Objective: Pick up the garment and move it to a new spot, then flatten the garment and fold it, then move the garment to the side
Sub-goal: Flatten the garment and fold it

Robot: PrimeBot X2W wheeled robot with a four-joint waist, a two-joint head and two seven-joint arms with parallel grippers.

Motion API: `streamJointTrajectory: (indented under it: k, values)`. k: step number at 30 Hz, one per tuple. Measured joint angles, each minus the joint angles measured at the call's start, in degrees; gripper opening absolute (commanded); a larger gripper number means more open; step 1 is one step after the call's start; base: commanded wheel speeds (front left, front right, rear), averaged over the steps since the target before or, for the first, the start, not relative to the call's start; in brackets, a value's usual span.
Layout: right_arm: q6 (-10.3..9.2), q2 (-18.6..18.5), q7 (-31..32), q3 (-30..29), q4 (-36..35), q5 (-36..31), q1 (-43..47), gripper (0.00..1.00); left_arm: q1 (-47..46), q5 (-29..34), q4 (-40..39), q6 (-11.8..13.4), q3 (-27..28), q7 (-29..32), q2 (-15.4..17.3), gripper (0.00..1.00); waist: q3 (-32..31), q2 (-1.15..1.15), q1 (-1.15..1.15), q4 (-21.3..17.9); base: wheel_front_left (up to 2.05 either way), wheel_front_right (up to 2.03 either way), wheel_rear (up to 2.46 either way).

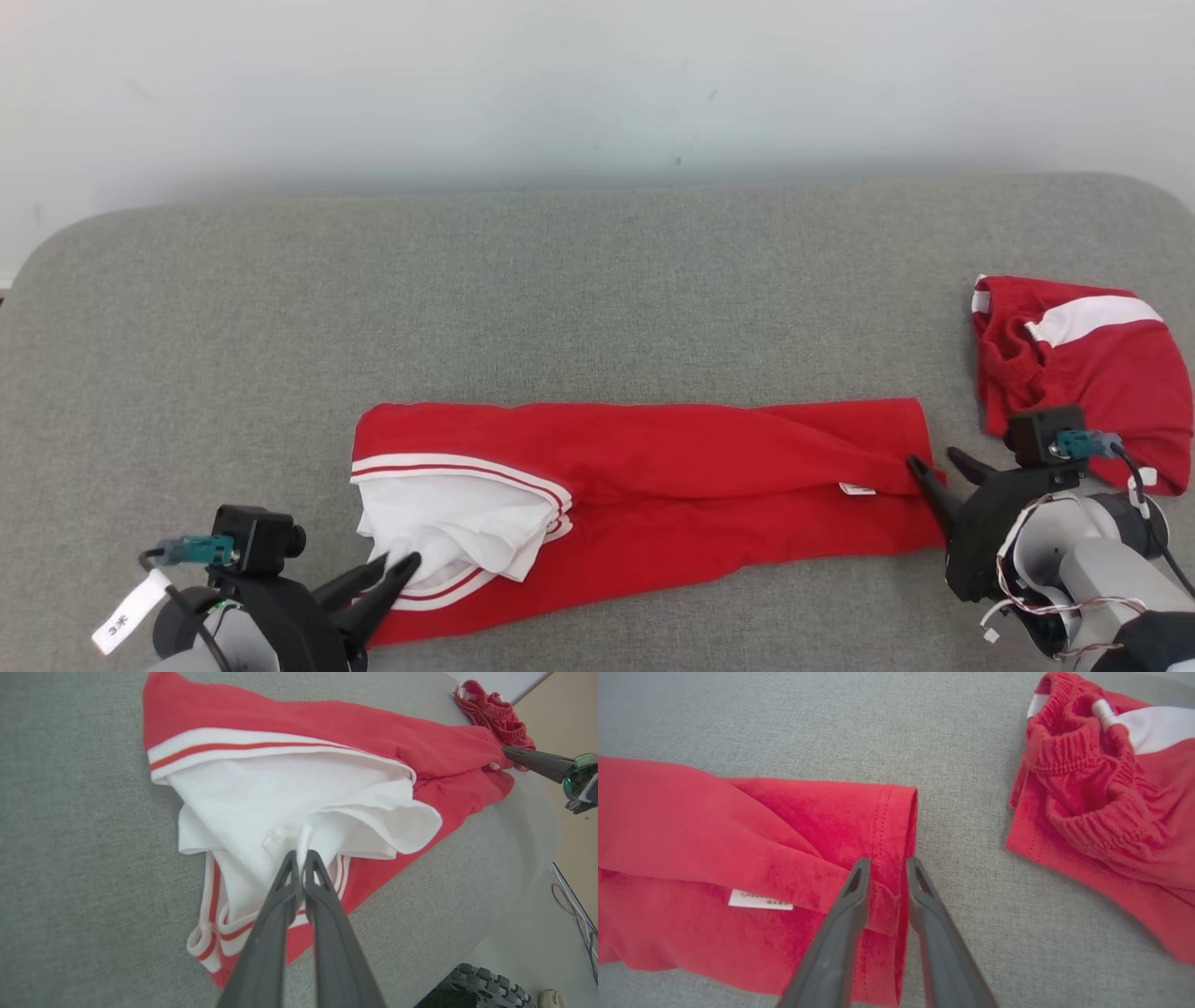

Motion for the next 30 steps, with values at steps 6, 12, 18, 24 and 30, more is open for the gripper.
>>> streamJointTrajectory:
  k: [6, 12, 18, 24, 30]
  values:
    - [0.01, -0.16, -2.36, -3.50, -1.11, 3.85, 3.16, 1.00, 2.27, -0.87, 0.81, 0.90, 0.82, -3.37, -0.62, 1.00, -1.90, 0.00, 0.00, -0.13, 0.00, 0.00, 0.00]
    - [0.01, -0.70, -5.31, -5.97, -4.36, 5.97, 7.34, 1.00, 3.80, -0.91, -0.49, 4.83, 3.60, -6.37, 0.04, 1.00, -3.99, 0.00, 0.00, 0.14, 0.00, 0.00, 0.00]
    - [-0.44, -0.97, -7.65, -7.21, -7.62, 6.81, 10.69, 1.00, 6.57, 0.73, -3.15, 10.55, 7.39, -7.02, 0.77, 1.00, -5.54, 0.00, 0.00, 0.74, 0.00, 0.00, 0.00]
    - [-2.00, -0.89, -9.05, -7.78, -9.56, 6.77, 11.57, 1.00, 8.18, 3.54, -6.99, 13.56, 12.46, -7.01, 0.75, 1.00, -5.81, 0.00, 0.00, 1.61, 0.00, 0.00, 0.00]
    - [-4.01, -1.07, -9.24, -7.61, -10.11, 5.75, 12.04, 1.00, 11.90, 5.58, -9.95, 14.21, 18.78, -7.01, 0.70, 1.00, -5.76, 0.00, 0.00, 3.00, 0.00, 0.00, 0.00]
